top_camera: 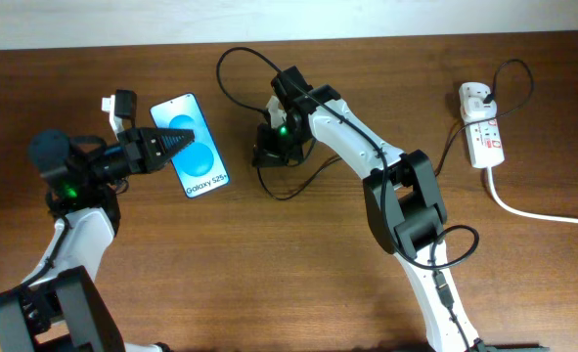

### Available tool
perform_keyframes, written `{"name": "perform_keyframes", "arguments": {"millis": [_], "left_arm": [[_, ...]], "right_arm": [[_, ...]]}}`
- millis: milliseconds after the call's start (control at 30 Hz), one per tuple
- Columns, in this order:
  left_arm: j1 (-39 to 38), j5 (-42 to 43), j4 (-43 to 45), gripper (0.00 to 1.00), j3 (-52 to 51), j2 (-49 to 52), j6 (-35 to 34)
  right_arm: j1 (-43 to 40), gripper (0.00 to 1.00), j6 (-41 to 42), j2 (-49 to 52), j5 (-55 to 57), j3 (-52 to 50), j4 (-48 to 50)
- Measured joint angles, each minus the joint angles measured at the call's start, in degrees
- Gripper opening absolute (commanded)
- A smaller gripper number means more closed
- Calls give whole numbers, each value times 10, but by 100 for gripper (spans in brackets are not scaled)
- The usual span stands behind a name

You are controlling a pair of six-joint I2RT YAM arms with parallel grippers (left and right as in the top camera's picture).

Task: Plug charger to phone and switch on socket
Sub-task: 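Bring the plug up under the phone's bottom port with the right gripper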

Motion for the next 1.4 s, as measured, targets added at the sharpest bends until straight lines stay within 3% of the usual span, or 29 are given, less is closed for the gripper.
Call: {"name": "perform_keyframes", "arguments": {"millis": [200,400,733,867,933,1033,1100,1200,1400], "left_arm": [[0,14,0,0,0,0,0],[0,17,0,0,0,0,0],[0,17,0,0,0,0,0],[0,18,0,0,1,0,0],[0,17,0,0,1,0,0],[0,19,0,0,1,0,0],[0,16,0,0,1,0,-6],[-1,7,0,0,1,0,-23],[-71,-40,1,0,1,0,-48]], "right_arm": [[0,5,-166,-55,-12,-2,-173],[-1,5,-268,-216,-26,-2,-290],[-1,4,-304,-500,-50,-3,-404],[-2,5,-311,-622,-70,-133,-381],[-2,4,-280,-744,-71,-271,-299],[-1,4,-151,-916,-80,-509,-9],[-2,4,-63,-961,-98,-650,178],[-2,4,82,-925,-137,-825,470],[33,4,216,-670,-249,-867,800]]}}
